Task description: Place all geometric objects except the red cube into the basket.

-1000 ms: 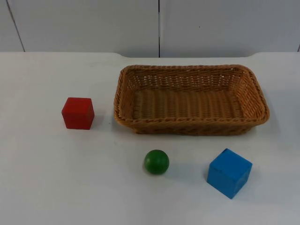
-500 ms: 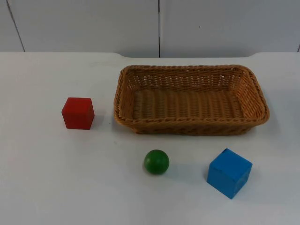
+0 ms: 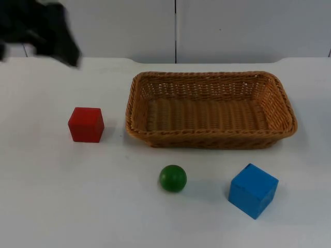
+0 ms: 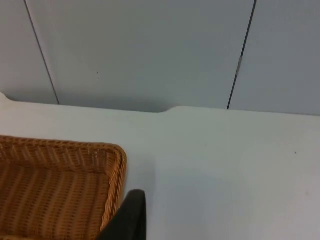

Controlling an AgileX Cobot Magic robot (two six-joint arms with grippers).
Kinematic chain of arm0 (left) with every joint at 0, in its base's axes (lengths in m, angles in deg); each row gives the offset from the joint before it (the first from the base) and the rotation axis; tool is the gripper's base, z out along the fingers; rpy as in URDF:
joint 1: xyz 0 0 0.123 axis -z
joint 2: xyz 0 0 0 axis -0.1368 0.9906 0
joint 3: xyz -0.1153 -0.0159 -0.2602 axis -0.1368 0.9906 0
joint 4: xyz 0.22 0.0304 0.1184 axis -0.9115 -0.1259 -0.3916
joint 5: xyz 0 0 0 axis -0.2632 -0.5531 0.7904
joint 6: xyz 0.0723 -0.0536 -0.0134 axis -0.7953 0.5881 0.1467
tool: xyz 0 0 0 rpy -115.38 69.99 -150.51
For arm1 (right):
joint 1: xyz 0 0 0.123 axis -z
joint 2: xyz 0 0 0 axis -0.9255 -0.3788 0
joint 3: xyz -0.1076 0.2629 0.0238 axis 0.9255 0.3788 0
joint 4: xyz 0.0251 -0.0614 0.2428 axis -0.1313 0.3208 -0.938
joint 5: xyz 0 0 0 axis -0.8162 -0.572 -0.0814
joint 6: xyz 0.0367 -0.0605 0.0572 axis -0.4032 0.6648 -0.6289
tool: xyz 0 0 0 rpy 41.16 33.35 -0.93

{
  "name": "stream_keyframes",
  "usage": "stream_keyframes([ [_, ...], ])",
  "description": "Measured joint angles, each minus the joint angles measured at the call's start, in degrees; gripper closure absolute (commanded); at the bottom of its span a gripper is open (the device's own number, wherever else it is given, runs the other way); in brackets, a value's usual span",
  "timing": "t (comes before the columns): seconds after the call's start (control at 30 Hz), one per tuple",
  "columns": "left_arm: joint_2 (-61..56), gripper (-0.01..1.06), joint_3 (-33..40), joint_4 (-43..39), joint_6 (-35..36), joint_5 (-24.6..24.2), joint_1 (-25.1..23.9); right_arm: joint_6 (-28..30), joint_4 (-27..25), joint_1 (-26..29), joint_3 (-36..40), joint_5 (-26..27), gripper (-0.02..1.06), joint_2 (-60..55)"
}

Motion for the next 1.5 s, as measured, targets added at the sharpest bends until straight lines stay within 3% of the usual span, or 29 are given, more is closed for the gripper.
stream_keyframes([
  [0.07,3.1,0.0,0.0,0.1,-0.1,0.8,2.5,0.2,0.0,0.0,0.0,-0.4,0.01,0.0],
  [0.2,13.3,0.0,-0.1,0.6,-0.5,4.4,12.5,0.6,0.0,0.0,0.0,-2.0,0.01,0.0],
  [0.23,13.3,0.0,-0.1,0.6,-0.5,4.4,12.5,0.6,0.0,0.0,0.0,-2.0,0.01,0.0],
  [0.37,20.4,0.0,-0.1,1.6,-0.5,12.8,19.3,1.2,0.0,0.0,0.0,-2.8,0.01,0.0],
  [0.53,26.1,0.0,-0.2,3.1,-1.8,17.6,19.9,1.4,0.0,0.0,0.0,-2.8,0.01,0.0],
  [0.8,34.3,0.0,-5.6,3.5,-3.5,18.6,19.6,1.4,0.0,0.0,0.0,-3.0,0.01,0.0],
  [0.97,37.5,0.0,-10.3,3.7,-3.5,17.3,19.6,1.4,0.0,0.0,0.0,-3.2,0.01,0.0],
  [1.4,41.0,0.01,-10.9,3.7,-3.9,14.6,19.6,2.7,0.0,0.0,0.0,-4.2,0.01,0.0],
  [1.5,41.5,0.1,-11.0,3.7,-4.1,14.4,19.6,2.7,0.0,0.0,0.0,-3.9,0.01,0.0],
])
